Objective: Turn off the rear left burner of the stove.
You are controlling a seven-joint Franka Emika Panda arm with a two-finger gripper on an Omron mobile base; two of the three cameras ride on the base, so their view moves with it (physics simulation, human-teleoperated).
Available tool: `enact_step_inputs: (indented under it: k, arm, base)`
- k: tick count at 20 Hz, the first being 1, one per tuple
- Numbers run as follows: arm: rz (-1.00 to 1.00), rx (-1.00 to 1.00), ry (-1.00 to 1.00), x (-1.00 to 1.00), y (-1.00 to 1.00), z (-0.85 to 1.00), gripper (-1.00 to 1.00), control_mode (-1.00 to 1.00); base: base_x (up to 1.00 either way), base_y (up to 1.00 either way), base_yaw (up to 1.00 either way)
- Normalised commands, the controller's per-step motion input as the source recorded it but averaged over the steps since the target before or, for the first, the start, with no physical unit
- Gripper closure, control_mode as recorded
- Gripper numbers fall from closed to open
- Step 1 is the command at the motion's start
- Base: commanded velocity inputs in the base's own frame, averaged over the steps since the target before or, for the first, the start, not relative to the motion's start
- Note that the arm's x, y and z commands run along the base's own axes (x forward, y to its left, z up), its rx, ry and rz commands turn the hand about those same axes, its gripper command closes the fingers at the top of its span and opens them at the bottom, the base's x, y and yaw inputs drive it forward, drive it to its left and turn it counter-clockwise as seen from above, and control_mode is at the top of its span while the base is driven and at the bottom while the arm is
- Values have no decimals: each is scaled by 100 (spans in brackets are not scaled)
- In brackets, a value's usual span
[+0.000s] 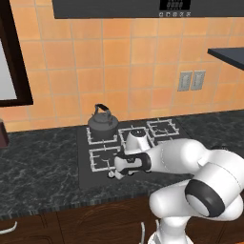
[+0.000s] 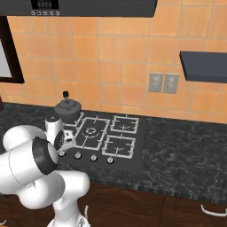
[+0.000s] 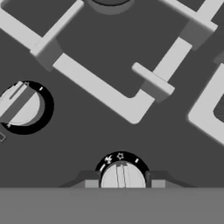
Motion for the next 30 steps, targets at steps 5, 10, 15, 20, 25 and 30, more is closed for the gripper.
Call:
enact_step_inputs:
  k: [5, 10, 15, 20, 25, 30]
  arm:
    - [-10, 0, 0, 0, 0, 0, 100, -100]
    - [-36, 0, 0, -2, 0, -6, 100, -100]
    - [-51, 1, 0, -13, -1, -14, 100, -100]
    - [-57, 3, 0, -21, -15, -20, 100, -100]
    - [-65, 5, 0, -34, -25, -25, 100, -100]
    - [-64, 6, -2, -40, -25, -21, 100, -100]
  base:
    - [0, 0, 0]
    - [0, 0, 0]
    - [0, 0, 0]
    - [0, 0, 0]
    - [0, 0, 0]
    - [0, 0, 0]
